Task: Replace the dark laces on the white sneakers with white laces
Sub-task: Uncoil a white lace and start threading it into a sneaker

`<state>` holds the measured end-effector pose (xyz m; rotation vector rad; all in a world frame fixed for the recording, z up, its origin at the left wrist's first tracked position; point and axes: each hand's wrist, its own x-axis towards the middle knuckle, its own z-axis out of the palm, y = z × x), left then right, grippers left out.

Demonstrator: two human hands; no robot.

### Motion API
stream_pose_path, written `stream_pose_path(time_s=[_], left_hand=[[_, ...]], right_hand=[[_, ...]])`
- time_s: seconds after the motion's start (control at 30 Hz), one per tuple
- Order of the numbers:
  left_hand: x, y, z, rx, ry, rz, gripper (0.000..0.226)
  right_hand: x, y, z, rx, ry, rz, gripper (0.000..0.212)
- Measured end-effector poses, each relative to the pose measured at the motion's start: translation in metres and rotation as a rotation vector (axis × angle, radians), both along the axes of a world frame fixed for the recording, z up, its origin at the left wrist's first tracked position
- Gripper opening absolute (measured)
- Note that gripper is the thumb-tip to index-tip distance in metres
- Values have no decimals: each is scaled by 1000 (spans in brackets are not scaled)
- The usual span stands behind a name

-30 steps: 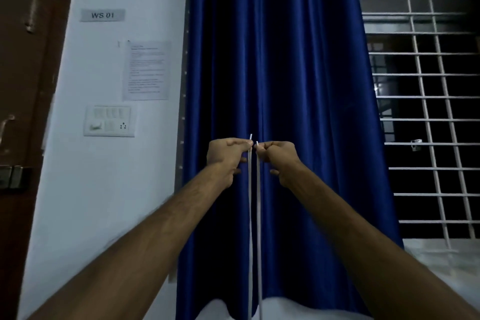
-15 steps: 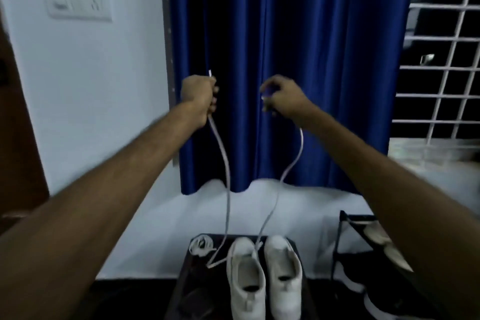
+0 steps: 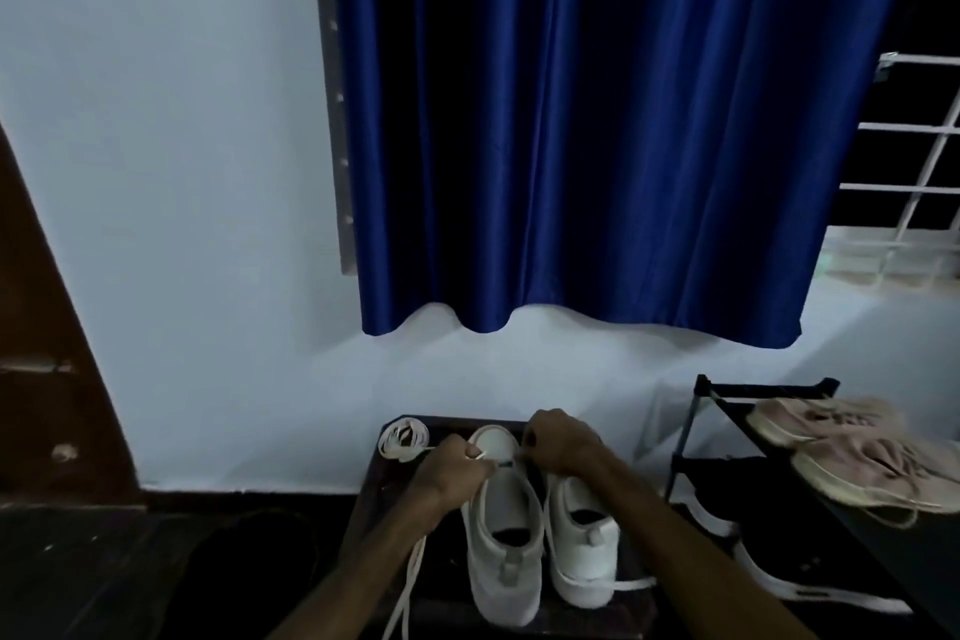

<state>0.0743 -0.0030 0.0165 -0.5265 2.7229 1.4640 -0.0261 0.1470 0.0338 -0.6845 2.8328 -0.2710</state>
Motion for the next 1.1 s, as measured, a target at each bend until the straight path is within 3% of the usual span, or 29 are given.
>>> stream_pose_path(time_s=[0.2,0.33,0.43,0.5,0.57,0.67,0.8,0.93,1.1], left_hand=[[2,10,1,9,42,20,15],[1,10,-1,2,54,17,27],[3,8,0,58,41,2,28],[3,3,4,87,29,7,36],[1,-3,23,140,67,58,32],[-12,-18,82,377,194,178,22],[-24,-34,206,639,527,223,22],[-12,-29,322,650,770,82,15],[13,-8,426,545,934,-8,13]], right_hand=[[-1,2,-1,-13,36,-52,32],[2,-1,-4,-25,103,-183,31],[0,-4,3,-33,55,-152,34],[-5,-6,15,-97,19,-147,37],[-14,-7,40,-219,32,-182,26],[-12,-10,104,-560,29,-178,21],[11,-18,221,-1050,19,-100,11],[35,-23,328,-1235,75,15,14],[67,-25,433,-1464,65,92,16]])
